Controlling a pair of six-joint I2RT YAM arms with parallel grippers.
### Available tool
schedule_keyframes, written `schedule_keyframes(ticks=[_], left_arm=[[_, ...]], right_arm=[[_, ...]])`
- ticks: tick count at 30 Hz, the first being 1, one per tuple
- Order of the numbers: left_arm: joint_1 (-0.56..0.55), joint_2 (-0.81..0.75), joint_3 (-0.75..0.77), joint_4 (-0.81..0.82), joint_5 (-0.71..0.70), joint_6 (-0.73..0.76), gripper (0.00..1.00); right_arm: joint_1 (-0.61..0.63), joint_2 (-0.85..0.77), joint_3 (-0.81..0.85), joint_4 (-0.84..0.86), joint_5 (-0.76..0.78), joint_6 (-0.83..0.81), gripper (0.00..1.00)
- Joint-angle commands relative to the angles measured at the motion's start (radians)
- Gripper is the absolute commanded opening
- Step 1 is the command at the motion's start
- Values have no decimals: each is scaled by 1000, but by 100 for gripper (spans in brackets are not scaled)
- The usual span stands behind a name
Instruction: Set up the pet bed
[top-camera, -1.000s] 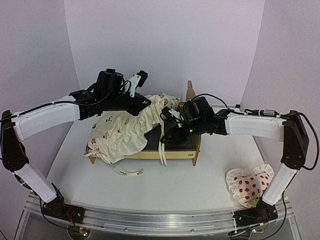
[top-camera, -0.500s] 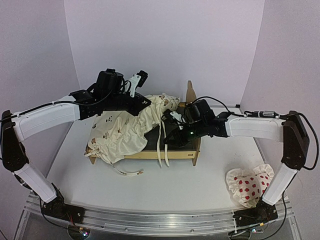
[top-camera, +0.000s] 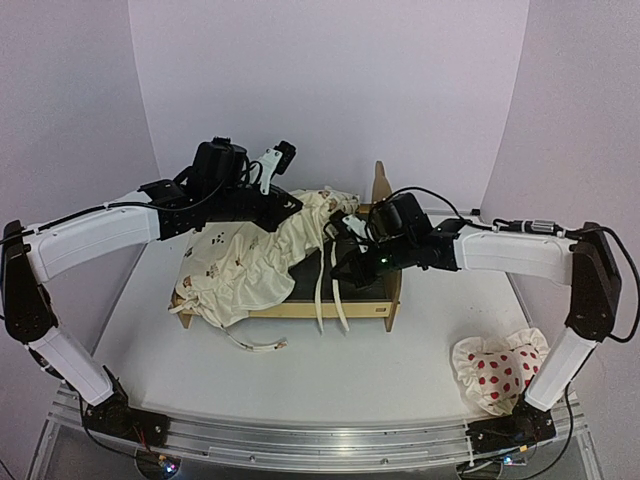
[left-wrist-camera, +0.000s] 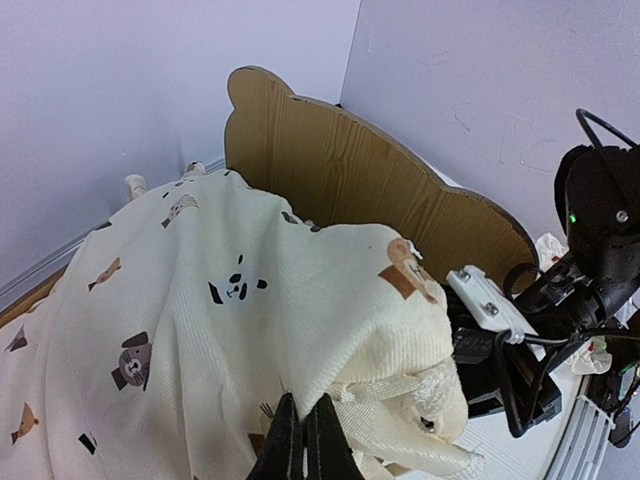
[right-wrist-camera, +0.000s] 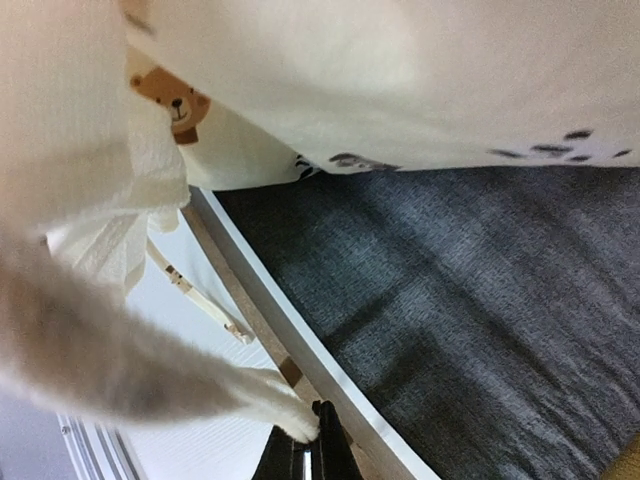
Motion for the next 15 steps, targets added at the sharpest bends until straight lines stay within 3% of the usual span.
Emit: schedule_keyframes(ticks=[1,8,15], left_arm=[[11,-63,-11,46,12,-11,0],[11,-72,-30,61,12,-16,0],[11,-83,-37,64,12,-17,0]], right_arm=[[5,-95,119,-54,103,-5,0],[4,-111,209,-123,142,14,0],[5,-100,176,-124,135,31,0]])
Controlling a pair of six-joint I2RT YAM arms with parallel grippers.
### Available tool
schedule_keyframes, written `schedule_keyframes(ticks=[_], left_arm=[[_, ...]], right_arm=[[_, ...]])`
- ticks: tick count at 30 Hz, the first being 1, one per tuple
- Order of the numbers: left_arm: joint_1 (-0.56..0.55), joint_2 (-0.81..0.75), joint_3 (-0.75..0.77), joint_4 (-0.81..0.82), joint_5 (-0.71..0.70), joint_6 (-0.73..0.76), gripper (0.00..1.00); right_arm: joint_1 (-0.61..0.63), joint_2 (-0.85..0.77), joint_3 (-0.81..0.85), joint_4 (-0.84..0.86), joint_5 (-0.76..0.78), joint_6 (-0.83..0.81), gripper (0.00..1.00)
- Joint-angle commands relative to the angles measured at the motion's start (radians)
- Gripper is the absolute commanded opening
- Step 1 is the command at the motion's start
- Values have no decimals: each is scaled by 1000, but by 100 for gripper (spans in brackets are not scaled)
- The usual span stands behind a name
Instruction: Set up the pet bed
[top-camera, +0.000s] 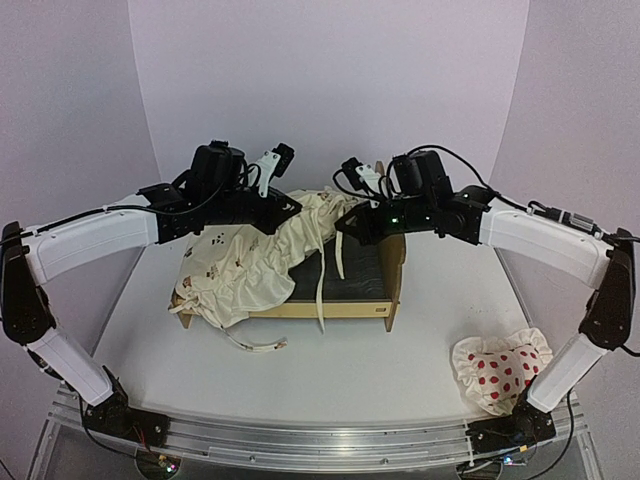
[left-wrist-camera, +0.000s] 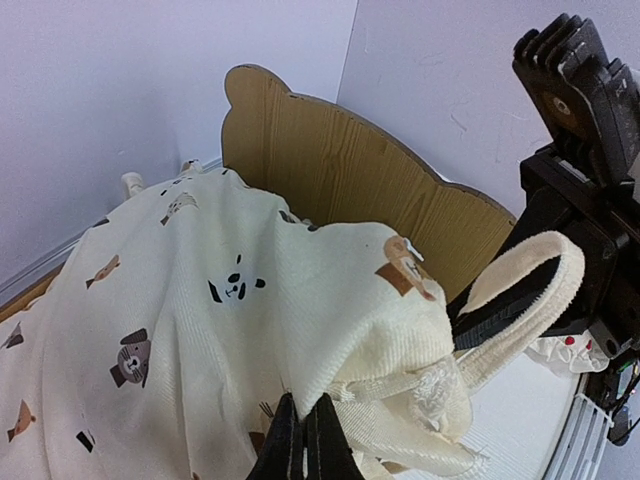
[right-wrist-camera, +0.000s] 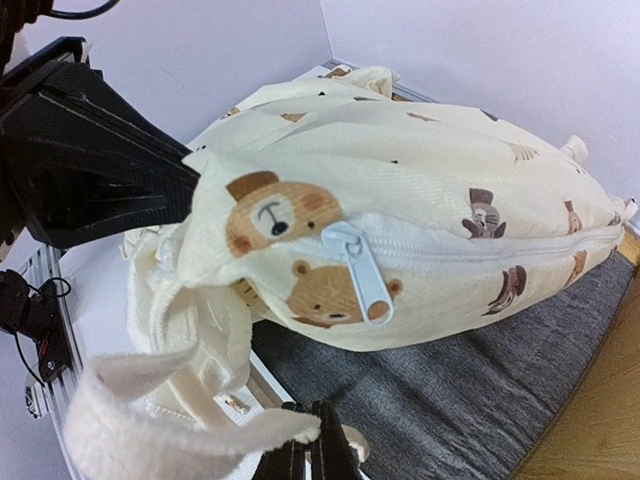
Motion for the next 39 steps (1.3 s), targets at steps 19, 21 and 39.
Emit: schedule_keyframes(ticks=[19,21,39], left_arm=[[10,-73,-9,37,18,-19,0],[10,-72,-9,37,19,-19,0],[10,-53,-5,42,43,-29,0]], right_arm=[[4,40,-94,-2,-57,23,0],[4,40,-96,-2,-52,30,0],[5,116,-124,-41,21,141,0]])
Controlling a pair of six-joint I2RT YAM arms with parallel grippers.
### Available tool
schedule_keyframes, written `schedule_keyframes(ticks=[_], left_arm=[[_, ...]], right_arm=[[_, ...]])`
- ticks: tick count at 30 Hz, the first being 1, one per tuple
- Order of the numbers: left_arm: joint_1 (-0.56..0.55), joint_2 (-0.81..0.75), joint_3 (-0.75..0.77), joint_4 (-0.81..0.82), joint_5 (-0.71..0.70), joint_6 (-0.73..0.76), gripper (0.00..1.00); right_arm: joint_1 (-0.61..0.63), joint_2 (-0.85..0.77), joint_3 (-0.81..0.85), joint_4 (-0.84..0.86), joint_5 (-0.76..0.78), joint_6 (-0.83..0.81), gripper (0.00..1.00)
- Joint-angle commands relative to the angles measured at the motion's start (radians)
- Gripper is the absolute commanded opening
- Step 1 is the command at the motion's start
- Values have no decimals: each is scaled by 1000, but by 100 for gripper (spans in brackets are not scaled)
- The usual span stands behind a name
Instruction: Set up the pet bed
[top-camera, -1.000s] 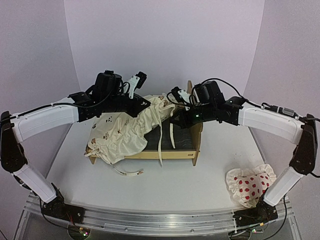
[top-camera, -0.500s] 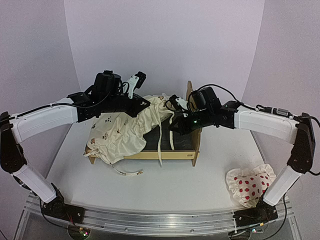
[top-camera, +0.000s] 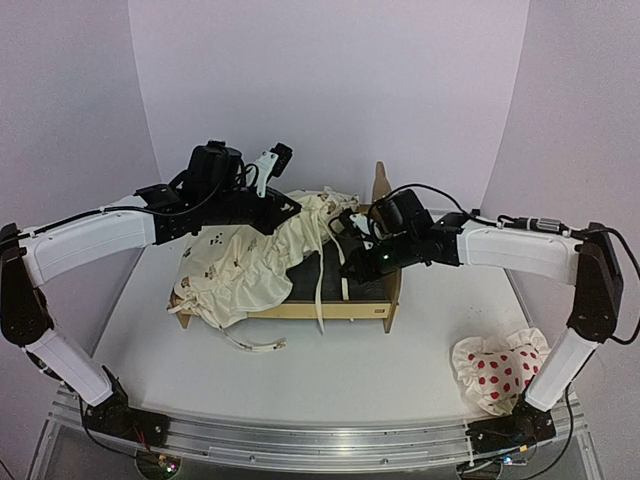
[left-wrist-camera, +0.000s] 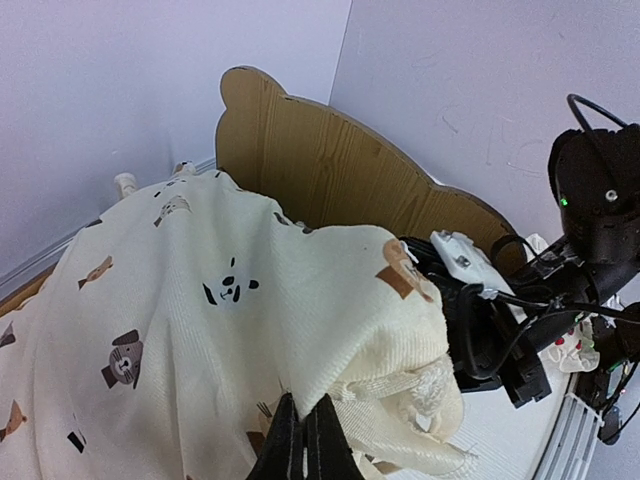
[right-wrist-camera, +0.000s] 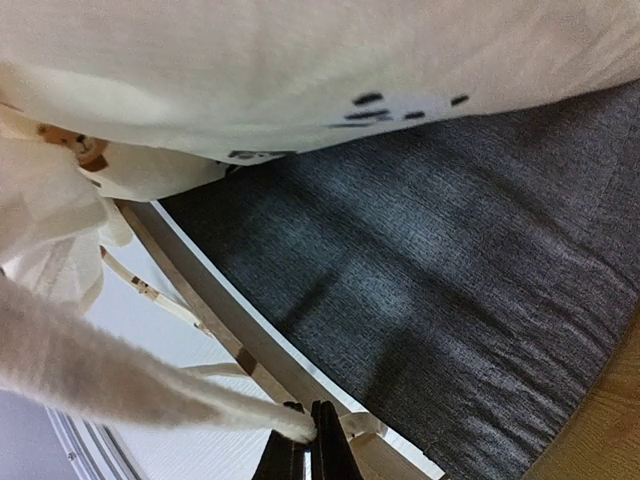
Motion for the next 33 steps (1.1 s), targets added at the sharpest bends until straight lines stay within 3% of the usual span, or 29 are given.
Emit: schedule_keyframes(ticks=[1,14,17,27,33], left_arm=[[7,-38,7,37,18,-19,0],[7,-36,-8,42,6,-18,0],[7,-34,-21,44,-12,-15,0],[7,-11,-102,100,-17,-29,0],[8,27,-110,127,-10,-39,0]], right_arm=[[5,48,29,-24,31,41,0],[25,208,187,-196,132,83,1],[36,211,211,-242,135,82,10],[55,98,254,-377,110,104,59],[78,3,223,-409,104,121,70]])
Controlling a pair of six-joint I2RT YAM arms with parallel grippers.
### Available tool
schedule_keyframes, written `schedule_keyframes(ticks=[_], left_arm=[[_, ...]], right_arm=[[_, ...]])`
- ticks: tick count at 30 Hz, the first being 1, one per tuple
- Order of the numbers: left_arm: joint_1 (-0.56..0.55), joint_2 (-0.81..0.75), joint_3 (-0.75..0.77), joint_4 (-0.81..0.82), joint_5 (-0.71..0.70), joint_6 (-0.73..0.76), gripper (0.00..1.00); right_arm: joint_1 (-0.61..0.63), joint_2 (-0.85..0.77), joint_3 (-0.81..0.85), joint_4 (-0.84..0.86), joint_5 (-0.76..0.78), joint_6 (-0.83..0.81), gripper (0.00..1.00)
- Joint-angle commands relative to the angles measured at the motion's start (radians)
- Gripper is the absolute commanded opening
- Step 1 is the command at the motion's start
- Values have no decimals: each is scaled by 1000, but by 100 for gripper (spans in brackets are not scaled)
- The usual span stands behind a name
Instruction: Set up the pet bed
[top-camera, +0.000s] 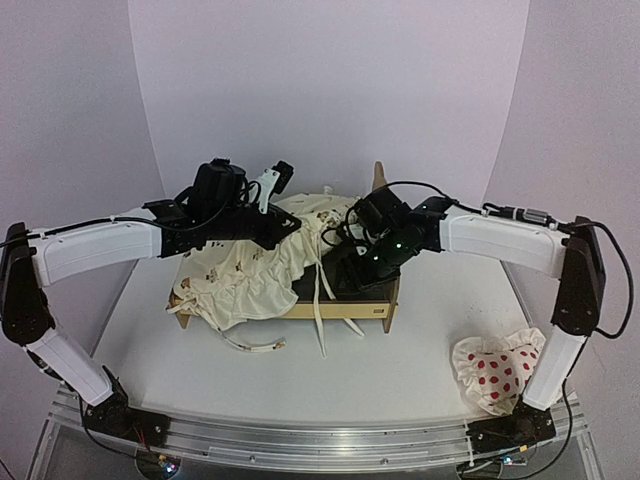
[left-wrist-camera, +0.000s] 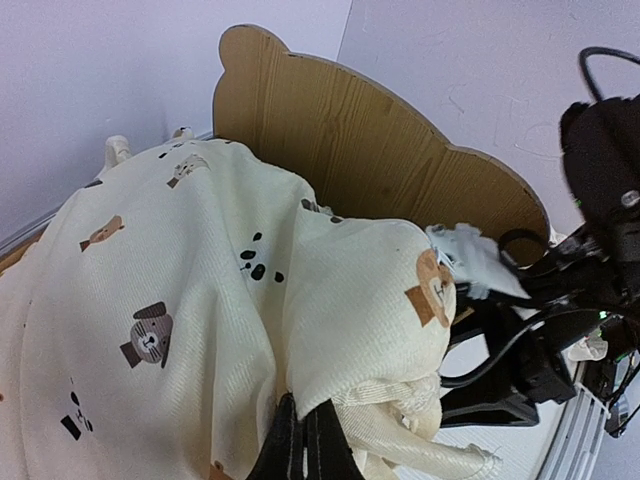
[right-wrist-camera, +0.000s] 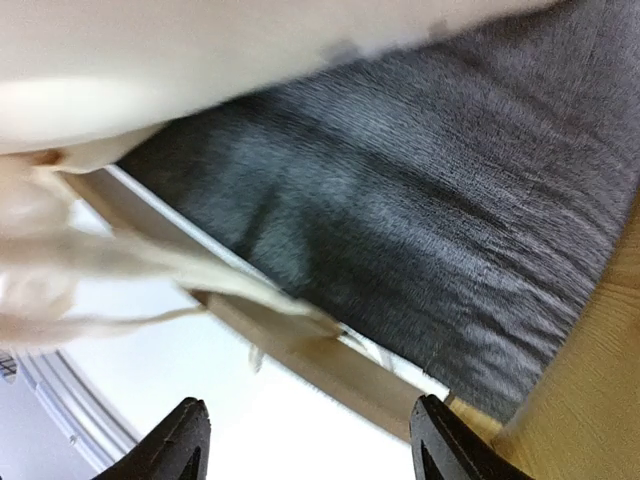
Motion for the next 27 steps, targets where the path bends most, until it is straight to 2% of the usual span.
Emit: schedule_keyframes(ticks=[1,6,8,11,14,23,27], left_arm=[[7,22,-7,52,-8,-17,0],[7,36,-4,58,-2,-17,0],[7,37,-3,57,-1,-16,0],[8,37,-5,58,3,-16,0],[7,37,-8,61,12,-20,0],[7,39,-17,63,28,-31,0],[7,41,-9,50,39,-34,0]], right_arm=[[30,-131,-5,-38,-8,17,71],[85,-239,-157,-11,35,-5,67],[115,-302,-296,93,94,-7,66],[130,-370,-504,319,102,25,61],[152,-367,-618,452,144,37,57],[182,-196,-689,735,350,-41,58],[182,-115,-667,772,414,-77,58]])
